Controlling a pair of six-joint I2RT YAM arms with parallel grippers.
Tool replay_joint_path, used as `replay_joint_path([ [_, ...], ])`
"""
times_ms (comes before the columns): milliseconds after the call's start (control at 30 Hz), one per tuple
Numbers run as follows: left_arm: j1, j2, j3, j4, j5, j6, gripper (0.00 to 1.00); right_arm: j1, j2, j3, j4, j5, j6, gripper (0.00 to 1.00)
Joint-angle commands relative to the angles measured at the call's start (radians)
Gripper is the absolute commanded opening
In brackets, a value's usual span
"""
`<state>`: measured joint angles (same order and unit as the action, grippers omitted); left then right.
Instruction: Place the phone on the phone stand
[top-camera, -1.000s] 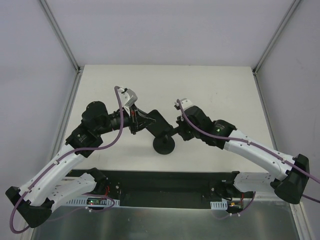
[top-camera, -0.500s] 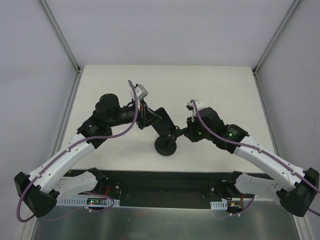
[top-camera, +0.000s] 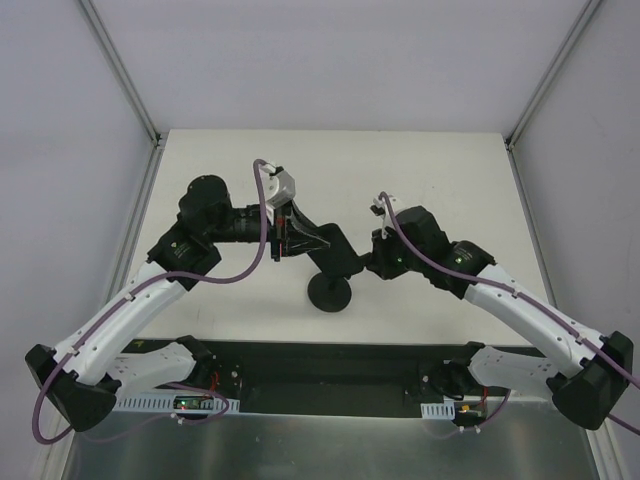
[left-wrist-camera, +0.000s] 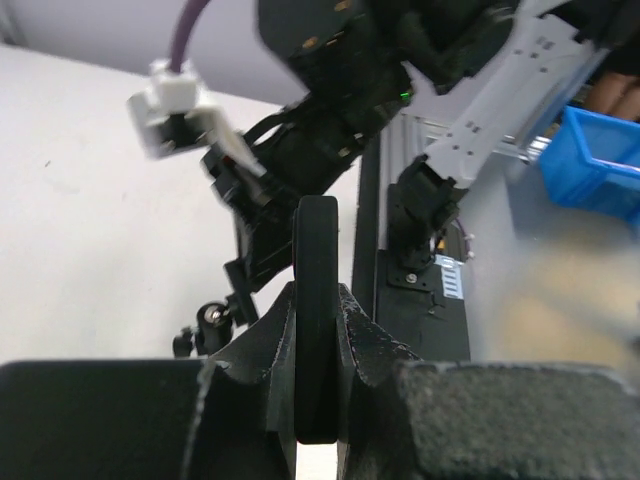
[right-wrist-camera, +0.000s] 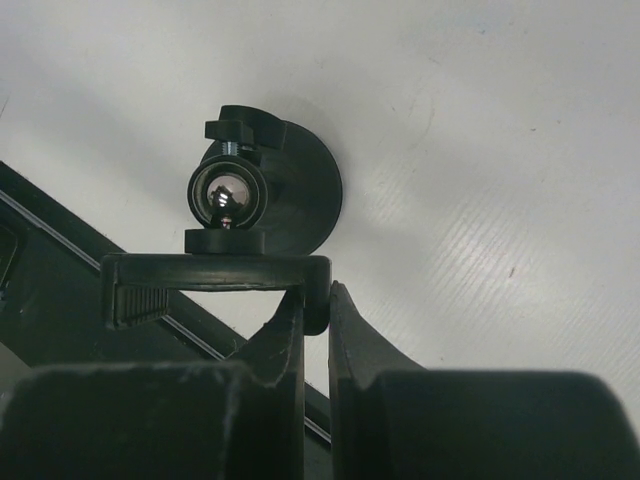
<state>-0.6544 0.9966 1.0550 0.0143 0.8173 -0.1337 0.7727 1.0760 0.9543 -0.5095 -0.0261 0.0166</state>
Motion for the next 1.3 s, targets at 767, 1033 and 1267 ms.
replay_joint_path([
  [767, -0.094, 0.411, 0.267, 0.076, 0.569, 0.353, 0.0, -0.001, 0.125, 0.201, 0.011, -0.244, -0.155, 0.01],
  [1033, -0.09, 0.49, 0.332, -0.094, 0.554, 0.471, 0.0, -0.001, 0.111, 0.207, -0.008, -0.247, -0.184, 0.01],
  [1267, -0.068, 0.505, 0.338, -0.114, 0.53, 0.444, 0.0, -0.001, 0.114, 0.201, -0.008, -0.253, -0.182, 0.01],
])
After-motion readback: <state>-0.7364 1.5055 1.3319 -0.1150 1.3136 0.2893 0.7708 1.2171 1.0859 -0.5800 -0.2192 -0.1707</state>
